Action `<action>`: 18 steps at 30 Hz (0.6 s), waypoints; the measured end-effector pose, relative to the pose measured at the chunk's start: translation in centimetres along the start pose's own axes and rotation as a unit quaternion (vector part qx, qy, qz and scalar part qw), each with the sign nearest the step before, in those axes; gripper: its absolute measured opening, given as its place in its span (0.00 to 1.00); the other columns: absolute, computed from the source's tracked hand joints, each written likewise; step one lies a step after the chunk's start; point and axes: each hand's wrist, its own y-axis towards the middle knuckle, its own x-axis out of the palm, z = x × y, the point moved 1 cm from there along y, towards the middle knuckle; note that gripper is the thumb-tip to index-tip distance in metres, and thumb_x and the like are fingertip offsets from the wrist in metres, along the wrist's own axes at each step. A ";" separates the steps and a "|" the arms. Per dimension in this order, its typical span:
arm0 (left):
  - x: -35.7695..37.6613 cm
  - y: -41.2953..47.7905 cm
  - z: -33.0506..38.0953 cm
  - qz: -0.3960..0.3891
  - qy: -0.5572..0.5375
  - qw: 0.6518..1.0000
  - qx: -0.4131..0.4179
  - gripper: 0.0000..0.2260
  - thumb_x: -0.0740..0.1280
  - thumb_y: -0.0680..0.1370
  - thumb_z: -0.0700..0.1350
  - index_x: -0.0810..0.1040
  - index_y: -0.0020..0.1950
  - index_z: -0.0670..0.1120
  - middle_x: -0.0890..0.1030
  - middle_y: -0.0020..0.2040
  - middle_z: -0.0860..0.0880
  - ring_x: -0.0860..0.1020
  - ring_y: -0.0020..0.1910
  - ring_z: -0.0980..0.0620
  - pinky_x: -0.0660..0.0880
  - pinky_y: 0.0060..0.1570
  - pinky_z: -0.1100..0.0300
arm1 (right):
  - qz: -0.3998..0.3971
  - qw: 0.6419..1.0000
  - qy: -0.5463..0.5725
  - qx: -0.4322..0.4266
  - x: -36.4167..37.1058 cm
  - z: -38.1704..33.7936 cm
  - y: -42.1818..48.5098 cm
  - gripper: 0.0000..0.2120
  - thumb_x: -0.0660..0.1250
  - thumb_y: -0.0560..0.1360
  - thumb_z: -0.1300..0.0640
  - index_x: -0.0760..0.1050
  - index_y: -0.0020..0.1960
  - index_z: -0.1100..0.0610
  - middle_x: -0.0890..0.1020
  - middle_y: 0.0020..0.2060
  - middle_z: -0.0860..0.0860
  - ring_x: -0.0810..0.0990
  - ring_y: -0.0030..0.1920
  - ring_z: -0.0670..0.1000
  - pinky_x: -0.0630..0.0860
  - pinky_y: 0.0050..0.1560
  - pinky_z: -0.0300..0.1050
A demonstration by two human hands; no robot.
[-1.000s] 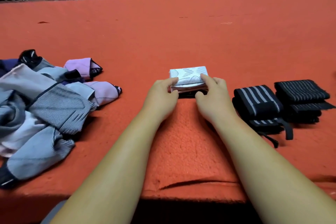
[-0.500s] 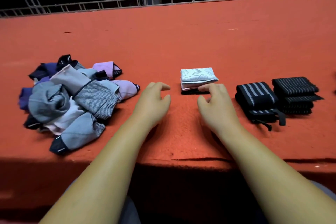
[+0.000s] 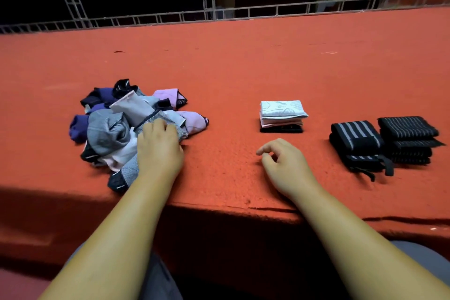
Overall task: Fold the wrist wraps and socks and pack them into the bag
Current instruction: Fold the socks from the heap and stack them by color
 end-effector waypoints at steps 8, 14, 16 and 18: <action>-3.0 0.1 2.4 0.090 -0.336 0.937 0.041 0.06 0.70 0.79 0.42 0.86 0.52 0.48 0.82 0.51 0.53 0.79 0.53 0.51 0.74 0.55 0.57 | 0.018 0.999 0.031 0.003 -0.1 0.1 0.3 0.11 0.69 0.79 0.63 0.84 0.52 0.48 0.83 0.50 0.43 0.78 0.48 0.42 0.73 0.54 0.37; -3.7 -0.6 8.1 -0.126 -0.736 0.643 -0.170 0.06 0.71 0.82 0.39 0.87 0.56 0.44 0.86 0.45 0.50 0.81 0.41 0.55 0.79 0.36 0.62 | -0.008 0.968 0.236 0.080 -0.8 -1.2 0.5 0.13 0.67 0.84 0.56 0.79 0.66 0.43 0.86 0.52 0.38 0.83 0.47 0.42 0.79 0.54 0.41; -2.9 -0.9 9.1 -0.164 -0.754 0.603 -0.205 0.05 0.71 0.81 0.37 0.87 0.52 0.43 0.86 0.43 0.47 0.82 0.37 0.54 0.79 0.33 0.61 | 0.014 0.961 0.260 0.099 -0.9 -0.9 0.6 0.11 0.65 0.83 0.60 0.82 0.61 0.49 0.85 0.42 0.35 0.80 0.42 0.38 0.75 0.48 0.38; -2.2 -1.0 9.6 -0.176 -0.753 0.596 -0.215 0.06 0.71 0.80 0.36 0.87 0.51 0.44 0.85 0.40 0.47 0.80 0.32 0.54 0.77 0.31 0.62 | 0.026 0.946 0.298 0.121 -1.0 -0.6 0.7 0.07 0.66 0.84 0.60 0.82 0.57 0.53 0.82 0.35 0.38 0.77 0.37 0.39 0.73 0.42 0.38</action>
